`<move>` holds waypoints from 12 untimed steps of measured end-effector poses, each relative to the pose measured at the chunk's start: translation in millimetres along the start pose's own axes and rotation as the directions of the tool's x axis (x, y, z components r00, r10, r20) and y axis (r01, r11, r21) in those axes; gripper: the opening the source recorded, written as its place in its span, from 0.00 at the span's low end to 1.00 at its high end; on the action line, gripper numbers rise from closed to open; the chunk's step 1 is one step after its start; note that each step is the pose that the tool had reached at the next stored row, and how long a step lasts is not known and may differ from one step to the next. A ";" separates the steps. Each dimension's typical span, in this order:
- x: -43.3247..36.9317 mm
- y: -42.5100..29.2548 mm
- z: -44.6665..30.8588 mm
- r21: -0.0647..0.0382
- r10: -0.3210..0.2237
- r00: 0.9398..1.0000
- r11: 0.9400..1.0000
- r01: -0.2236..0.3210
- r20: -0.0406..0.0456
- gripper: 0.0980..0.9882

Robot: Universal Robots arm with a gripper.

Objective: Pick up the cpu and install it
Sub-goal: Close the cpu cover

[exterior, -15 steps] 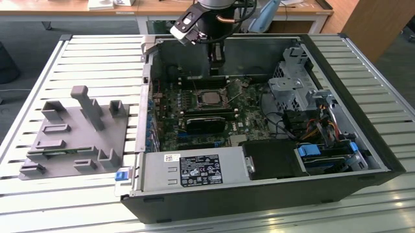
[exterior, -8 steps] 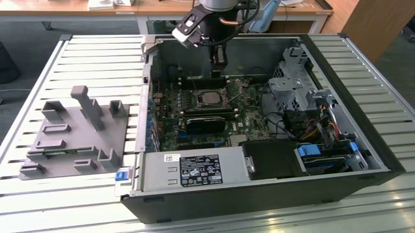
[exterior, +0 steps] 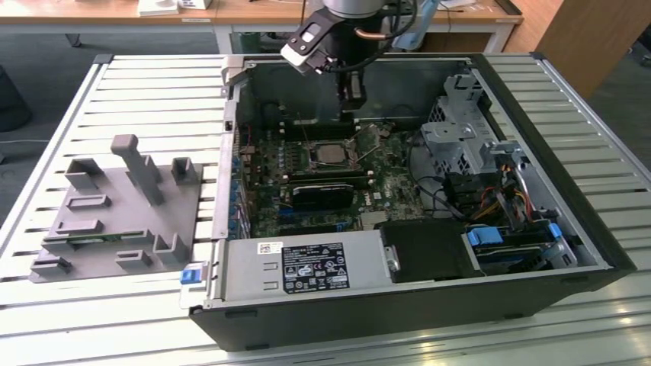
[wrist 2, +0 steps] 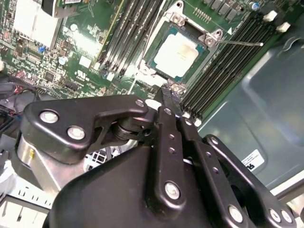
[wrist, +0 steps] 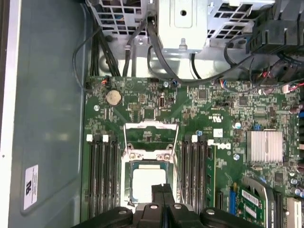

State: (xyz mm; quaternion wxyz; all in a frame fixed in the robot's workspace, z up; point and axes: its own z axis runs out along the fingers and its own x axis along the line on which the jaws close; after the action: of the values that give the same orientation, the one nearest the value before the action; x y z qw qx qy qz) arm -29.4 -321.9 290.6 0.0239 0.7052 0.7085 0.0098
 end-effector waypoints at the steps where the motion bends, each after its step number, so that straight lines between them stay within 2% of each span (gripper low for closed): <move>1: 0.0 0.5 0.1 0.000 0.000 1.000 1.000 0.000 0.000 0.01; 6: 0.0 6.1 0.5 0.000 0.000 1.000 1.000 0.000 0.000 0.01; 12: 0.0 26.4 3.8 0.003 0.000 1.000 1.000 0.000 0.000 0.01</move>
State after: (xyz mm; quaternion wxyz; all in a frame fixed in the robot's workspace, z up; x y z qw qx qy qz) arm -2.9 -321.8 288.1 0.0230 0.7052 0.7086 0.0089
